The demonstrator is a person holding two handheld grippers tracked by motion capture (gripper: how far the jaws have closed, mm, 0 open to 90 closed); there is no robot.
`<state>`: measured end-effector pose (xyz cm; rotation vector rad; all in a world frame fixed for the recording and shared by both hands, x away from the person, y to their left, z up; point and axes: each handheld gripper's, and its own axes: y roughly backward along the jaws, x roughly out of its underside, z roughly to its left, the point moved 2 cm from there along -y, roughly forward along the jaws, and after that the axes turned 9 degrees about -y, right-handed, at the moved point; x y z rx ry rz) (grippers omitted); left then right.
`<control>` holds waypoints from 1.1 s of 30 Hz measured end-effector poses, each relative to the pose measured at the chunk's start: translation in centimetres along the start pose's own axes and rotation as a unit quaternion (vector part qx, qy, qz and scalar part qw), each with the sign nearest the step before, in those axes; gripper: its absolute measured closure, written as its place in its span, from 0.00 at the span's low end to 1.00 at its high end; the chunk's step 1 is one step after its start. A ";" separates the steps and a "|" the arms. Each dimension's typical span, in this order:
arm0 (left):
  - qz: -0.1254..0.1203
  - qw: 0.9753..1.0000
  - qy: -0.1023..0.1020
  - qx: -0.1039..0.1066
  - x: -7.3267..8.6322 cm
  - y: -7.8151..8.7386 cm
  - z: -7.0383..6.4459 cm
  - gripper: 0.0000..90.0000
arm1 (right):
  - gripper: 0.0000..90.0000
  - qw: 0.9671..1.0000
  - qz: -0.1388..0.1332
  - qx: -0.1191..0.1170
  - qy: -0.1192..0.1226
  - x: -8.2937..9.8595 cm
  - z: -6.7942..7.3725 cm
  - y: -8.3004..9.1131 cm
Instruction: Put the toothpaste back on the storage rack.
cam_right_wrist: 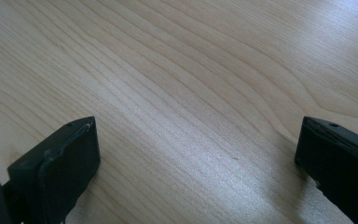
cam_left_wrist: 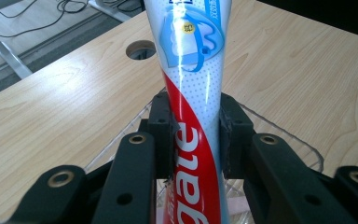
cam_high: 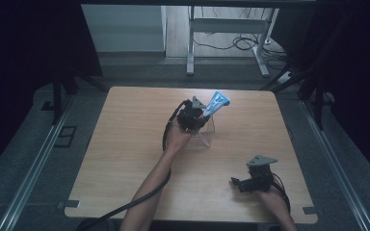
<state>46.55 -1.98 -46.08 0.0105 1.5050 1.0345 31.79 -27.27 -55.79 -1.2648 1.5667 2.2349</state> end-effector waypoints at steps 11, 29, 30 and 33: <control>0.018 1.000 -0.013 0.006 0.4 0.4 0.0 0.74 | 0.00 1.000 0.000 0.000 0.000 0.0 0.0 0.0; 0.032 0.999 -0.020 0.021 1.1 0.7 -0.4 0.67 | 0.00 1.000 0.000 0.000 0.000 0.0 0.0 0.0; 0.032 0.999 -0.017 0.017 1.2 0.7 -0.3 0.65 | 0.00 1.000 0.000 0.000 0.000 0.0 0.0 0.0; 0.026 0.999 -0.009 0.023 1.4 1.0 0.1 0.66 | 0.00 1.000 0.000 0.000 0.000 0.0 0.0 0.0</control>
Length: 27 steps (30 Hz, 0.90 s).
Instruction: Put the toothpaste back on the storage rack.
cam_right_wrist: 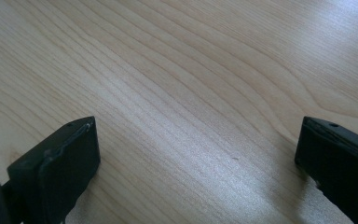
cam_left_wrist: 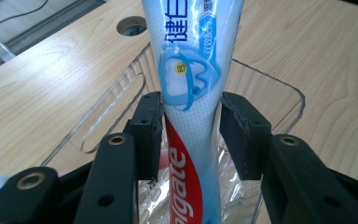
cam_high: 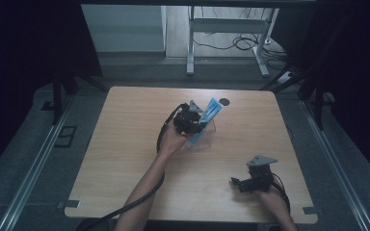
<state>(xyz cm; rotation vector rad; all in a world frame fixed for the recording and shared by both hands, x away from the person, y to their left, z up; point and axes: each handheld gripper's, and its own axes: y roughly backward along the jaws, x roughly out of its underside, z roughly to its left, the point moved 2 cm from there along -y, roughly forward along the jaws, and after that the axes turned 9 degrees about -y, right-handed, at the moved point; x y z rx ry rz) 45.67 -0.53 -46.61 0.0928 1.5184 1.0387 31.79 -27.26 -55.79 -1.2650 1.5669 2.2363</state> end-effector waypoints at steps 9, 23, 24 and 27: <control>-0.010 1.000 0.012 0.007 0.2 0.7 0.0 0.56 | 0.00 1.000 0.000 0.000 0.000 0.0 0.0 0.0; -0.018 0.999 0.016 0.027 -0.1 1.4 -1.0 0.37 | 0.00 1.000 0.000 0.000 -0.001 0.0 0.0 0.0; -0.016 0.999 0.014 0.025 0.0 1.4 -1.0 0.35 | 0.00 1.000 0.000 0.000 -0.001 0.0 0.0 0.0; -0.014 1.000 0.016 0.022 0.1 1.6 -1.2 0.32 | 0.00 1.000 0.000 0.000 -0.001 0.0 0.0 0.0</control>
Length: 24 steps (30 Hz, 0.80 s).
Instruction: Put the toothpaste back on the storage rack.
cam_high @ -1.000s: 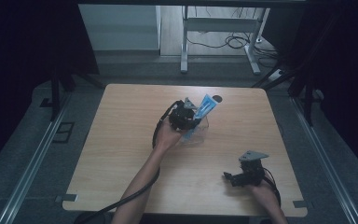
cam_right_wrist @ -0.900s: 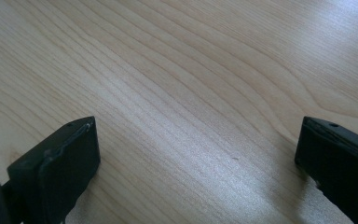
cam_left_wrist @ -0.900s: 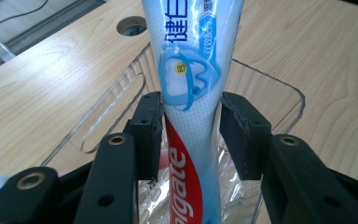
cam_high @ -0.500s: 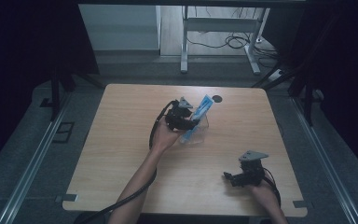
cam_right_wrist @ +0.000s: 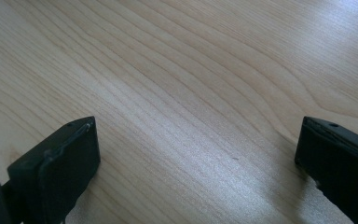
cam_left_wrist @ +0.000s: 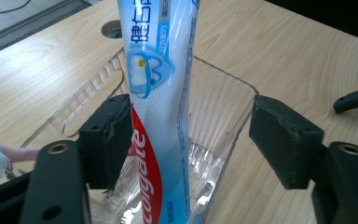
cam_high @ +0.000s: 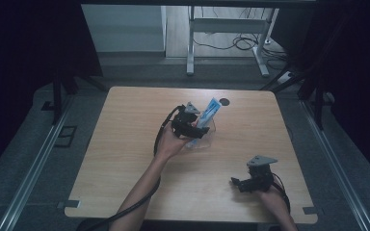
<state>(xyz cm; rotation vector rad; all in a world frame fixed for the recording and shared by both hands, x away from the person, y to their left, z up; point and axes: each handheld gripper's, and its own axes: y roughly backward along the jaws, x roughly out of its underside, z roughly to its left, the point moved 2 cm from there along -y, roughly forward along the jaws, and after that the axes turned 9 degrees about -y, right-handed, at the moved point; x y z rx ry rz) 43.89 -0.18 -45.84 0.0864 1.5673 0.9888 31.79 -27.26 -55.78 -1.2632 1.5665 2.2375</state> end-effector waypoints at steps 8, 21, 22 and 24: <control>-0.008 1.000 0.011 0.008 0.3 0.7 -0.4 0.25 | 0.00 1.000 0.000 0.000 0.000 0.0 0.0 0.0; -0.023 0.999 0.012 0.022 0.7 2.6 -1.7 0.22 | 0.00 1.000 -0.001 0.000 0.000 0.0 0.0 0.0; -0.024 0.999 0.013 0.022 0.8 2.7 -1.8 0.22 | 0.00 1.000 0.000 0.000 0.000 0.0 0.0 0.0; -0.026 0.999 0.015 0.025 1.1 3.0 -1.9 0.22 | 0.00 1.000 0.000 0.000 0.000 0.0 0.0 0.0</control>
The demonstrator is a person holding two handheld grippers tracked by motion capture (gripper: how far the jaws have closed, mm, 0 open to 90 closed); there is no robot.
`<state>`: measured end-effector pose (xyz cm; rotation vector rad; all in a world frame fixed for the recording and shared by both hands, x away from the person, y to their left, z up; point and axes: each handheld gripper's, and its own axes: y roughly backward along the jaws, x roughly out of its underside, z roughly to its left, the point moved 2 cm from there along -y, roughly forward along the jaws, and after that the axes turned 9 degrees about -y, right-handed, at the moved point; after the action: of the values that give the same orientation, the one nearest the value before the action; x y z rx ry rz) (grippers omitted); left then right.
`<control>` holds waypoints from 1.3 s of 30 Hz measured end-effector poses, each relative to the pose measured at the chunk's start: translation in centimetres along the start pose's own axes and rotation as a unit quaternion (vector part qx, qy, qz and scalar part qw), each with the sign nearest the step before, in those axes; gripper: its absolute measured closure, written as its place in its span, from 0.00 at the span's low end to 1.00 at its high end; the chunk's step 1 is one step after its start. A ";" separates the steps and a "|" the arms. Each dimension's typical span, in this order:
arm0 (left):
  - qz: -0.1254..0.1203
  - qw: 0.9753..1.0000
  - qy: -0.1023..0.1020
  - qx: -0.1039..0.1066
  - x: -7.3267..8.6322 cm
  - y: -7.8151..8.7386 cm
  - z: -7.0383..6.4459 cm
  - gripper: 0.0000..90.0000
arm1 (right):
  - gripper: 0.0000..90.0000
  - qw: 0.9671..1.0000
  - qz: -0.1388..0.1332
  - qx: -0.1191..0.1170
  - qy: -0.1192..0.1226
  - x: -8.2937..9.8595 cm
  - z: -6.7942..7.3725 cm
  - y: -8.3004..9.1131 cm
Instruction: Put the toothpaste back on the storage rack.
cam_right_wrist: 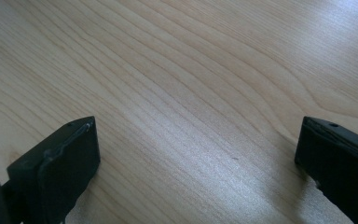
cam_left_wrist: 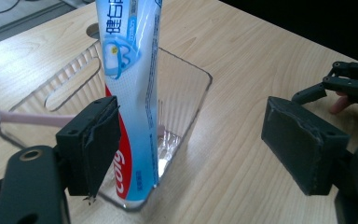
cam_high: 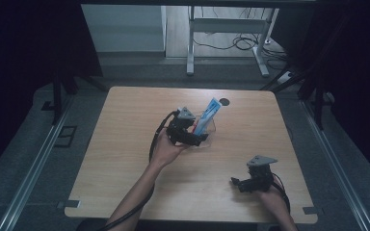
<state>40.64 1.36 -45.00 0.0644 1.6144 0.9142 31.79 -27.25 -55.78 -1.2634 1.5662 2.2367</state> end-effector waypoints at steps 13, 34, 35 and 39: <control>0.001 1.000 0.007 -0.002 2.0 1.7 -0.2 0.19 | 0.00 1.000 0.000 0.000 0.000 0.0 0.0 0.0; 0.003 1.000 -0.013 -0.017 4.9 3.7 -1.7 0.16 | 0.00 1.000 0.000 0.000 -0.001 0.0 0.0 0.0; 0.002 1.000 -0.013 -0.018 5.1 3.8 -1.7 0.16 | 0.00 1.000 0.000 -0.001 -0.001 0.0 0.0 0.0; 0.002 1.000 -0.011 -0.023 5.9 4.3 -1.7 0.15 | 0.00 1.000 0.000 -0.001 -0.002 0.0 0.0 0.0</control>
<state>35.65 6.40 -47.35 0.0454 1.5735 0.9494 31.78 -27.22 -55.77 -1.2589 1.5636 2.2388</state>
